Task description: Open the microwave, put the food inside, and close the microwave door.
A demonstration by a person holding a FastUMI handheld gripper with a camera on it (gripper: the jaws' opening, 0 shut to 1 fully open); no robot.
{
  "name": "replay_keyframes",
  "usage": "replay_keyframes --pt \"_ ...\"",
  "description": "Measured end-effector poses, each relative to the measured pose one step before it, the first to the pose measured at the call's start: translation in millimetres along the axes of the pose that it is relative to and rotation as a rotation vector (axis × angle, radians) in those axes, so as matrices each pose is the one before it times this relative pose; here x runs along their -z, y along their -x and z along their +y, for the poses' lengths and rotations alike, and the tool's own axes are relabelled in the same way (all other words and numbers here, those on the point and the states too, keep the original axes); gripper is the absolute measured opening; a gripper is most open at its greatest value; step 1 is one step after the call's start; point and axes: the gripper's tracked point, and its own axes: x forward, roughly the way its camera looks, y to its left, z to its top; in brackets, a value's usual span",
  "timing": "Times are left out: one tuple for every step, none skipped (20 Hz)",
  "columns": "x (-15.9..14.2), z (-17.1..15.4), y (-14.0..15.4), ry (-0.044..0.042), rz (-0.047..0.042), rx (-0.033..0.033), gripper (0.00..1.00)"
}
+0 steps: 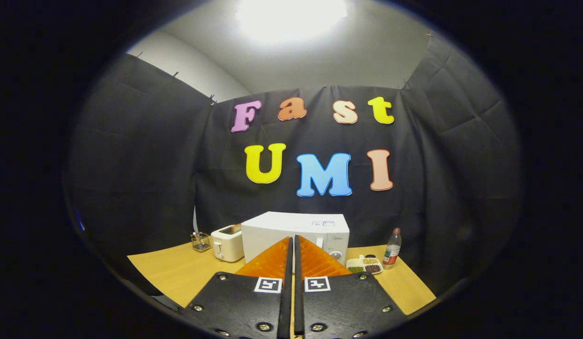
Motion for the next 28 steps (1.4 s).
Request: replay_keyframes --pt "2.38 -0.98 11.53 0.01862 0.00649 -0.00145 0.03" --pt "0.84 -1.91 9.40 0.02400 0.00121 0.00333 0.03" --pt "1.18 1.13 7.60 0.01817 -0.00350 -0.00246 0.03" --pt "2.73 4.68 4.77 0.00935 -0.00057 -0.00474 0.03" --pt "-0.48 2.68 1.50 0.00550 0.00071 -0.00680 0.03" --pt "0.01 0.82 -1.06 -0.00604 0.00033 -0.00522 0.03" --pt "1.69 1.48 -0.73 -0.01658 0.00007 -0.01141 0.03" --pt "1.79 -0.91 -3.57 -0.02228 0.00683 0.00466 0.03" --pt "1.88 -4.38 -1.62 -0.01215 0.01321 0.02423 0.28" --pt "3.57 -5.02 -4.24 0.00206 0.01263 0.02173 0.53" --pt "4.31 -2.49 -1.60 0.01240 0.01929 0.01969 0.71" --pt "2.47 -0.63 -1.27 0.01486 0.01041 0.01704 0.80" --pt "-0.39 -0.69 -0.69 0.01457 0.00250 0.01118 0.91" --pt "-1.75 1.87 -0.62 0.00645 -0.00705 0.00578 0.92" --pt "-1.57 1.38 -0.22 -0.00419 -0.00605 0.00037 0.92" --pt "0.14 3.89 -0.50 -0.01078 -0.00334 -0.01133 0.92" --pt "0.32 4.67 -0.01 -0.01079 0.00190 -0.01475 0.92" --pt "1.32 1.25 -0.10 -0.00522 0.00087 -0.00840 0.92" --pt "0.07 -0.57 -0.50 0.00087 0.00319 -0.00177 0.92" --pt "0.69 -1.81 0.11 0.00128 0.00058 0.00335 0.92" --pt "-0.45 -1.13 0.30 -0.00084 -0.00144 0.00298 0.92" --pt "-0.12 1.04 -0.49 -0.00405 -0.00204 0.00061 0.92" --pt "-0.65 0.22 -0.51 -0.00642 -0.00153 -0.00174 0.92" --pt "1.21 1.19 -0.26 -0.00586 0.00326 -0.00288 0.92" --pt "-0.06 0.08 -0.32 -0.00387 0.00220 -0.00103 0.92" --pt "-1.06 -0.03 -0.39 -0.00075 -0.00111 0.00044 0.92" --pt "-0.57 0.86 -0.04 0.00281 0.00014 -0.00076 0.92" --pt "0.24 -0.08 0.39 0.00108 -0.00015 0.00047 0.92"
